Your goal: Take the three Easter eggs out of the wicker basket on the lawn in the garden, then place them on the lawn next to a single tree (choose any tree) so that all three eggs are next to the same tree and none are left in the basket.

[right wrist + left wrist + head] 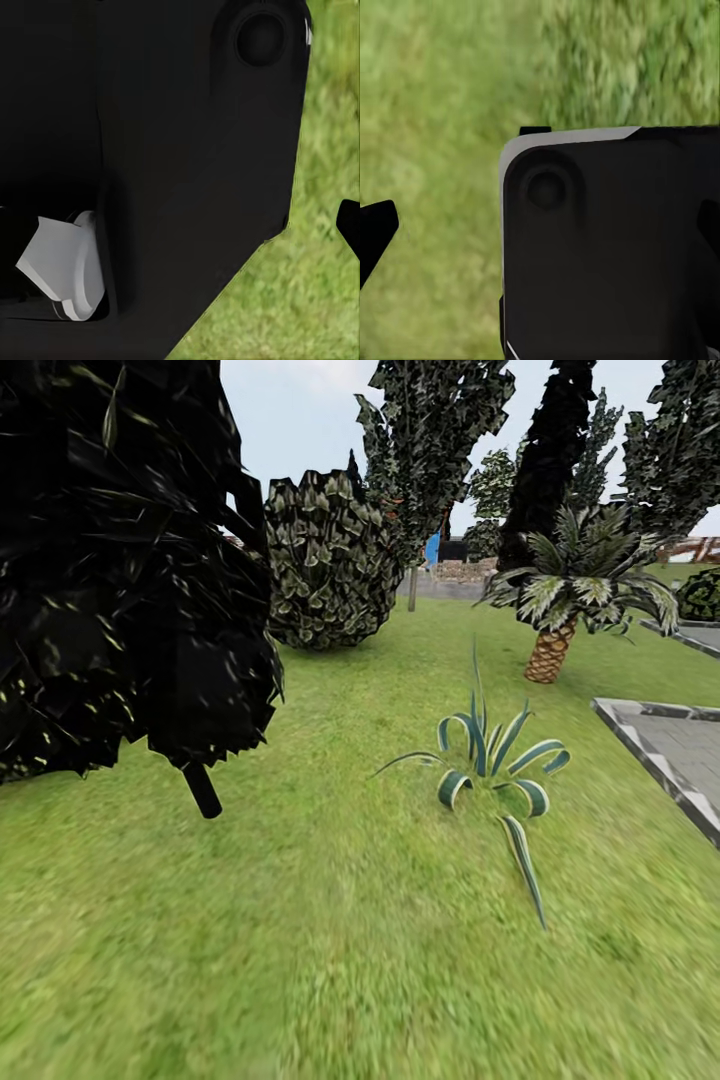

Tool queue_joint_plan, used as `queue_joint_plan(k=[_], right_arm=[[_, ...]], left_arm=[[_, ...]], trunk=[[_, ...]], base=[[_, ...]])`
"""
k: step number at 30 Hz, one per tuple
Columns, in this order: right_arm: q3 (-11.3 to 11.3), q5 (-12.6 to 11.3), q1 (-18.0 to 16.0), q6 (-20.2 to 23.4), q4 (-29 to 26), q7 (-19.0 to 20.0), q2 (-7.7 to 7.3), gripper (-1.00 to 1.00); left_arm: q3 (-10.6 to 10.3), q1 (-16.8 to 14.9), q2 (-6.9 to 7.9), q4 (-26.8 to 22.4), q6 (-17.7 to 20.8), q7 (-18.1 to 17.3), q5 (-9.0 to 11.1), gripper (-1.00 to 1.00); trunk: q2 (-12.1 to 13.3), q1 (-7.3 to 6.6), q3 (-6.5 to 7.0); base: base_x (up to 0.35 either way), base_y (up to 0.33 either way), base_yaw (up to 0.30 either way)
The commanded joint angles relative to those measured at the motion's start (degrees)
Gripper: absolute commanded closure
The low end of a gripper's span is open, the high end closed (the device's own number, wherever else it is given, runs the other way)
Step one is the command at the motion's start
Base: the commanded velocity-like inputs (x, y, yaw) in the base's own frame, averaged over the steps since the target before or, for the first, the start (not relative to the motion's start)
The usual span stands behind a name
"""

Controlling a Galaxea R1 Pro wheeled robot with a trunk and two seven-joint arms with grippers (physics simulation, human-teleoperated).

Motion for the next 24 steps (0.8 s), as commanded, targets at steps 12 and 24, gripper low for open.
queue_joint_plan(k=[12, 24], right_arm=[[0.04, 0.02, 0.02, 0.11, 0.06, -0.04, -0.06, -1.00], [-0.49, -0.03, 0.02, -0.11, 0.17, 0.30, -0.56, -1.00]], left_arm=[[-0.06, -0.03, 0.00, 0.04, -0.15, 0.05, -0.03, -1.00], [-0.06, -0.03, 0.00, 0.04, -0.13, 0.01, -0.03, -1.00]], trunk=[[-0.03, 0.03, -0.05], [-0.03, 0.03, -0.05]], base=[[0.230, 0.216, 0.000], [0.135, 0.220, -0.067]])
